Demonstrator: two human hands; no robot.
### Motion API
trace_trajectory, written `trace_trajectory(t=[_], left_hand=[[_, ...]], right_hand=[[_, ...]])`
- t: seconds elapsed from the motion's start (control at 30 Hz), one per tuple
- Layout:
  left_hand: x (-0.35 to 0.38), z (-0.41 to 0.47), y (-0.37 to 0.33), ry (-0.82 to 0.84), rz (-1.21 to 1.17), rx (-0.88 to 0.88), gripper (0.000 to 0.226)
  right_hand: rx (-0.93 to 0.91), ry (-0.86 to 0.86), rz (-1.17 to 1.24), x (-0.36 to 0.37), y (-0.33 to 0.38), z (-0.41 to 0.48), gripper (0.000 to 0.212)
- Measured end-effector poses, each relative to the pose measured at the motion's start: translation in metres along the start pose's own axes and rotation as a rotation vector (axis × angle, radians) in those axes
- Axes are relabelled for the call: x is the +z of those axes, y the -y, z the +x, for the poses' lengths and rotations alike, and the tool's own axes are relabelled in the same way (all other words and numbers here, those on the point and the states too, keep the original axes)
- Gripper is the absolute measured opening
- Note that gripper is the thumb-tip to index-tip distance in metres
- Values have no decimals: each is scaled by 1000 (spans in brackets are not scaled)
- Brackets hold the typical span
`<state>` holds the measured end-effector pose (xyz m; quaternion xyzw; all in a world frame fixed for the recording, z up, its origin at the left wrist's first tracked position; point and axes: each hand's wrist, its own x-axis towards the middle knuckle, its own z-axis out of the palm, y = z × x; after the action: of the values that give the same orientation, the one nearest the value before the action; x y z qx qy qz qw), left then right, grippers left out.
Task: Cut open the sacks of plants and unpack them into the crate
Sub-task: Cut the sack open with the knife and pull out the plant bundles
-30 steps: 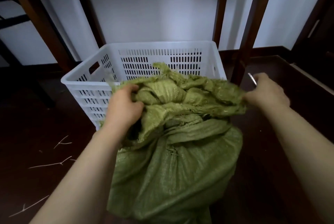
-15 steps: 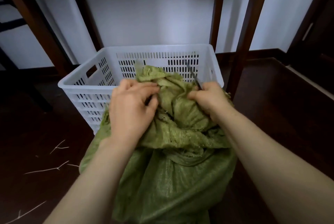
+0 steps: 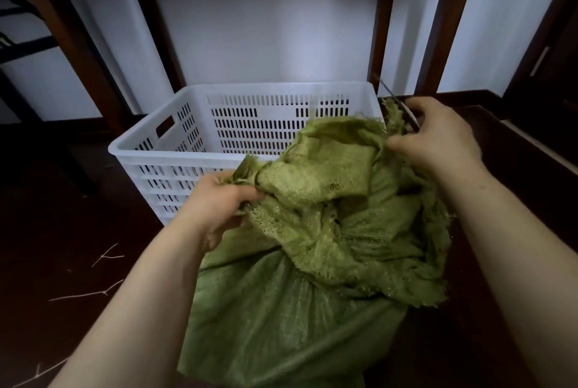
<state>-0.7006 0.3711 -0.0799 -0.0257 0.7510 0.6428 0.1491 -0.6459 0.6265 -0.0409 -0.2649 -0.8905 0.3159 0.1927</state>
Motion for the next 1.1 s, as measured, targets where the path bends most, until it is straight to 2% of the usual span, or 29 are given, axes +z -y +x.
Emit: trace_trajectory(t=[0.07,0.17,0.23,0.3,0.33,0.4,0.47,0.53,0.6,0.67,0.73,0.8,0.87,0.9,0.93,1.0,1.1], left_hand=[[3,1,-9,65,-220,38,48],[10,-5,-16,167,-350,73,76],[10,-9,-17,258,-369,80,69],[9,-11,-17,297,-370,109,42],[9,-12,-18,310,-375,122,34],[10,-14,-18,297,-414,131,36],[11,-10,-15,191,-483,112,23],[11,-4,-11,101,-560,68,14],[13,-2,-12,53,-634,33,12],[17,0,-14,23,-695,-13,14],[18,-2,-14,5,-730,-56,23],[14,-3,-13,20,-724,-25,45],[9,-6,-15,90,-624,35,69],[8,-9,-17,146,-574,64,73],[9,-12,-18,192,-536,89,70],[13,-19,-20,239,-481,126,50],[17,-18,-17,201,-433,181,33]], right_hand=[[-183,-20,154,2,17,-7,51],[-249,239,435,17,39,-17,57],[-282,374,435,28,44,-22,62],[-312,443,399,36,45,-26,59],[-310,483,405,40,45,-27,54],[-306,534,371,48,44,-28,37],[-282,449,324,52,43,-26,19],[-247,292,339,52,40,-20,22],[-275,165,315,51,39,-17,24],[-291,144,305,52,37,-15,24],[-232,248,439,52,36,-16,19],[-84,438,695,47,33,-18,13],[34,608,874,40,29,-16,40],[46,650,850,39,27,-15,48],[30,670,769,39,28,-17,46],[-45,639,561,46,29,-22,29],[-102,556,528,56,28,-23,21]])
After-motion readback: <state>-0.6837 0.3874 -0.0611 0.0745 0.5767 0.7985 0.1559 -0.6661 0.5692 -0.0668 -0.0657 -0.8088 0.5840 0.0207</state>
